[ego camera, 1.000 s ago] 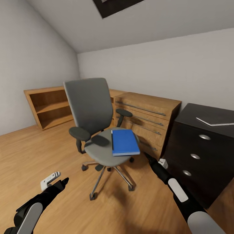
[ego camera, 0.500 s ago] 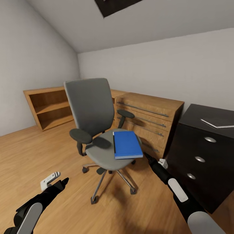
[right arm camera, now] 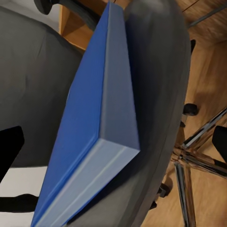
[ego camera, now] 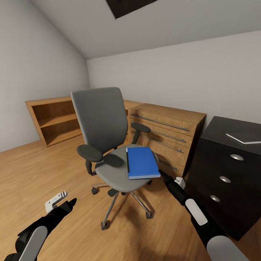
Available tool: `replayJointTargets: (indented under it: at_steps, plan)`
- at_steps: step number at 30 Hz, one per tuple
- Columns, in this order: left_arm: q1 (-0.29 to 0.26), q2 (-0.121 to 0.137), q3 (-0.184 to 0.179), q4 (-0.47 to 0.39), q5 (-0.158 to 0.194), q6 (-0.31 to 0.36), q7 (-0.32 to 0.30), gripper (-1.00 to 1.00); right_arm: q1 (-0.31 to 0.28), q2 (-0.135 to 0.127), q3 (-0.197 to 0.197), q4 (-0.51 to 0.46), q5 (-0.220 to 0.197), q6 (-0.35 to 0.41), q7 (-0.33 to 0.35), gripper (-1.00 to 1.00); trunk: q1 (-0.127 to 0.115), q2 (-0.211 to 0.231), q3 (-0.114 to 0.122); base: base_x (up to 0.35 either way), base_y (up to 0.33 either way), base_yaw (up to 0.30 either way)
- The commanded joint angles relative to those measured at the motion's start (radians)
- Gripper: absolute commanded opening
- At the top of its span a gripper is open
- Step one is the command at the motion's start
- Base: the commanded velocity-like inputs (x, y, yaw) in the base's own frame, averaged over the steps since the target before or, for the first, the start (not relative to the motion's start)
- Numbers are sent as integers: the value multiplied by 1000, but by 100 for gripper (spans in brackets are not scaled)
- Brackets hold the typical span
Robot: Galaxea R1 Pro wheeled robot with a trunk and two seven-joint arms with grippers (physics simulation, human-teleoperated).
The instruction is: In the bedroom, organize the workspace by keeping the computer under the desk, ensuring the monitor is on the desk, placing the keyboard on the desk next to the monitor, placing the mouse on the desk next to the keyboard, moving the folder from the swivel chair onto the desk next to the mouse, stacking the notebook on top of the folder with the pen on top of the notebook, and positioning the swivel chair next to the desk.
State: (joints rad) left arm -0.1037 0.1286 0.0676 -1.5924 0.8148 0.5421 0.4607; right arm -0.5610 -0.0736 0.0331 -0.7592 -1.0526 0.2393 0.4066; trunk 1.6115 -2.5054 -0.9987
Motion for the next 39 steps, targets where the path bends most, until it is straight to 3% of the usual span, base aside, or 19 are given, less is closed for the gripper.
replayJointTargets:
  at_steps: [1, 17, 39]
  plan:
    - [-1, 0, 0, -1, 11, 2, 9, 100, 0, 0, 3, 0, -10, 4, 0, 100, 0, 0, -1, 0, 0, 0]
    - [-1, 0, 0, 0, 12, 2, 9, 100, 0, 18, 17, 1, -10, 3, -2, 100, 0, 0, -1, 0, 0, 0]
    - [-1, 0, 0, 6, 12, 2, 9, 100, 0, 21, 24, 3, -10, 3, -2, 100, 0, 0, -1, 17, 0, 0]
